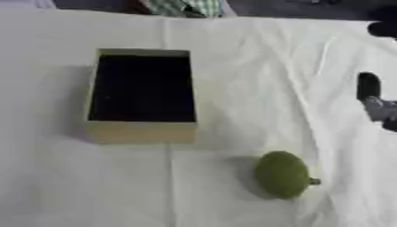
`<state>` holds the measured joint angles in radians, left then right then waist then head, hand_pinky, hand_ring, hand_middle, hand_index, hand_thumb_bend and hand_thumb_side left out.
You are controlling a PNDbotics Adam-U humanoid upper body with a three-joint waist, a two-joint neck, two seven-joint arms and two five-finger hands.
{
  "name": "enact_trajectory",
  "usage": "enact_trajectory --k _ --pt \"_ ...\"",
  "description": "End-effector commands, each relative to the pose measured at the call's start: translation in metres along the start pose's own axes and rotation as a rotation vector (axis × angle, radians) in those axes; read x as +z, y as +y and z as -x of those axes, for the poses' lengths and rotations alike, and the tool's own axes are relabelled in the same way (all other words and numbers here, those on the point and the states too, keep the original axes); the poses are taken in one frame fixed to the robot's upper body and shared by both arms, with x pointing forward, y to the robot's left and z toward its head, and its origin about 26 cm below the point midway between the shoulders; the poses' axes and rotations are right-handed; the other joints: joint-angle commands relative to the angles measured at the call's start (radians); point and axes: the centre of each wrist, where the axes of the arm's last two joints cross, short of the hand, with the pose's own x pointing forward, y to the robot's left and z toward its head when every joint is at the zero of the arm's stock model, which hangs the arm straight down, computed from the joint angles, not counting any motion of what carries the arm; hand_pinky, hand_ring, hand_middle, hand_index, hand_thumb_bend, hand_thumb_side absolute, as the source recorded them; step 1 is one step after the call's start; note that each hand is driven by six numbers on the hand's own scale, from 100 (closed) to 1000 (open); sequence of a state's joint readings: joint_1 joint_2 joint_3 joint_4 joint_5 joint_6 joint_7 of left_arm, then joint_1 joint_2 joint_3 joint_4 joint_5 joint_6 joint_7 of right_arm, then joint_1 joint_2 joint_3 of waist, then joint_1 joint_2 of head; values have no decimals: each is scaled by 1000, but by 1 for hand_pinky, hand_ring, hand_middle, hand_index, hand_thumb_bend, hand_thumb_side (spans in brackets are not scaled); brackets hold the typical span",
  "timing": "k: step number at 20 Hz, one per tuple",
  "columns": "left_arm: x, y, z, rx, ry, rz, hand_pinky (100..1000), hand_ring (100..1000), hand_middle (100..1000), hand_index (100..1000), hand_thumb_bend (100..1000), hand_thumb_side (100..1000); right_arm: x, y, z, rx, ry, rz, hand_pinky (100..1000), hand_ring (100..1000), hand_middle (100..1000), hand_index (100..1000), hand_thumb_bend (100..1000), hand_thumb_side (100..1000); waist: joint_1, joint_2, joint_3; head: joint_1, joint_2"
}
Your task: Pick up objects on the table and place them in the box.
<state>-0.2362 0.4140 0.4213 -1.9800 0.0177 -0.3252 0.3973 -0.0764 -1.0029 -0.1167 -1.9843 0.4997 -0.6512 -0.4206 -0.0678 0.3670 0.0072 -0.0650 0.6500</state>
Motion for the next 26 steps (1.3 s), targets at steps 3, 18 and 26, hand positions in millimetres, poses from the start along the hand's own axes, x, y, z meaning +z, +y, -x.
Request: enact_trajectory --k 3,18,26 --pt "-10 5 -7 -19 -46 11 625 693 626 749 461 443 -10 -7 -1 12 -96 -43 805 833 807 847 100 355 3 -12 1 9 -8" --pt "-10 5 -7 -23 -44 20 624 694 627 750 462 441 -10 7 -7 -75 -204 -141 807 840 811 854 100 431 -5 -23 8 10 -2" --pt "-9 7 -7 -34 -45 25 624 695 627 750 464 440 -1 20 -15 -141 -212 -202 820 863 806 858 100 517 -5 -27 4 -7 7"
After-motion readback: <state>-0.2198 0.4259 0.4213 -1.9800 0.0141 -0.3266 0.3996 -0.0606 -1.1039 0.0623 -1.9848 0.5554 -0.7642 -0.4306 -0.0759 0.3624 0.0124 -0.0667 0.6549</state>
